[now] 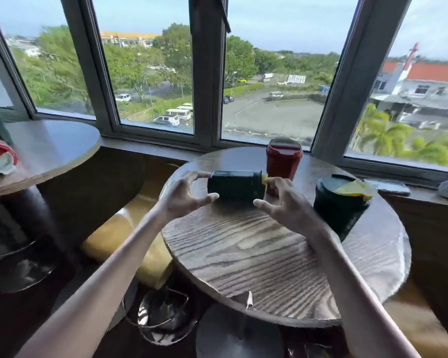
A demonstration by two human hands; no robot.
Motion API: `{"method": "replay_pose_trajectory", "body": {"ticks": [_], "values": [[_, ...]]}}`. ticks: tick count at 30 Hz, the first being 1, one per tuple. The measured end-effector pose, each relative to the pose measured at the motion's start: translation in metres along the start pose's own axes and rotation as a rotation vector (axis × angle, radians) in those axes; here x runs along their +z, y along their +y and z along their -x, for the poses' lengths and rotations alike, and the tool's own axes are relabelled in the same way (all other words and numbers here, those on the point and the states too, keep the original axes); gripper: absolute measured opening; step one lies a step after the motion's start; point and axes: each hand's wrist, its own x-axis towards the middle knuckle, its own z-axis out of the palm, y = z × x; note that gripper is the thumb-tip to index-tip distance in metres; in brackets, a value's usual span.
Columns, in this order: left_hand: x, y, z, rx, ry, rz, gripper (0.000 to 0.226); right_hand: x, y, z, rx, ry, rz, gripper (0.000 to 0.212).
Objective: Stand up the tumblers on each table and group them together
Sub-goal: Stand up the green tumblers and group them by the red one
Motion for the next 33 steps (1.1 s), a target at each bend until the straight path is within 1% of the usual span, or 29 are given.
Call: {"method": "replay_pose_trajectory", "body": {"ticks": [3,5,6,8,10,12,16,18,20,23,25,26,29,31,33], "values": [[-0.005,-0.007,-0.026,0.098,-0.055,-0.075,0.082,0.011,0.005,-0.007,0.141,-0.031,-0.066,0.075],[-0.005,-0.003,-0.041,0.169,-0.076,-0.15,0.083,0.016,0.003,-0.011,0.168,-0.015,-0.1,0.086],[-0.005,0.002,-0.047,0.196,-0.107,-0.169,0.079,0.017,0.001,-0.013,0.17,-0.003,-0.117,0.089],[-0.003,0.011,-0.059,0.216,-0.192,-0.169,0.072,0.018,-0.002,-0.017,0.176,0.006,-0.129,0.089],[0.0,0.015,-0.069,0.216,-0.289,-0.135,0.075,0.02,-0.004,-0.021,0.176,0.011,-0.12,0.086],[0.003,0.015,-0.075,0.179,-0.387,-0.064,0.077,0.024,-0.006,-0.023,0.174,0.045,-0.126,0.081],[0.006,0.012,-0.081,0.184,-0.428,-0.064,0.071,0.03,-0.009,-0.026,0.167,0.133,-0.16,0.073],[0.002,0.016,-0.08,0.222,-0.42,-0.097,0.067,0.032,-0.011,-0.026,0.148,0.163,-0.161,0.074],[-0.004,0.02,-0.079,0.279,-0.38,-0.151,0.064,0.033,-0.015,-0.028,0.115,0.195,-0.166,0.074],[-0.009,0.019,-0.071,0.298,-0.302,-0.091,0.063,0.03,-0.026,-0.033,0.043,0.252,-0.219,0.069],[-0.008,0.016,-0.062,0.269,-0.254,0.012,0.061,0.025,-0.035,-0.037,-0.005,0.298,-0.24,0.065],[-0.004,0.013,-0.059,0.243,-0.237,0.1,0.062,0.022,-0.039,-0.039,-0.025,0.314,-0.249,0.064],[0.012,0.002,-0.054,0.139,-0.165,0.39,0.072,0.015,-0.048,-0.045,-0.052,0.364,-0.288,0.068],[0.02,0.0,-0.049,0.118,-0.11,0.477,0.071,0.014,-0.049,-0.048,-0.012,0.423,-0.361,0.076],[0.024,0.001,-0.045,0.115,-0.061,0.548,0.065,0.016,-0.05,-0.049,0.082,0.442,-0.425,0.086]]}}
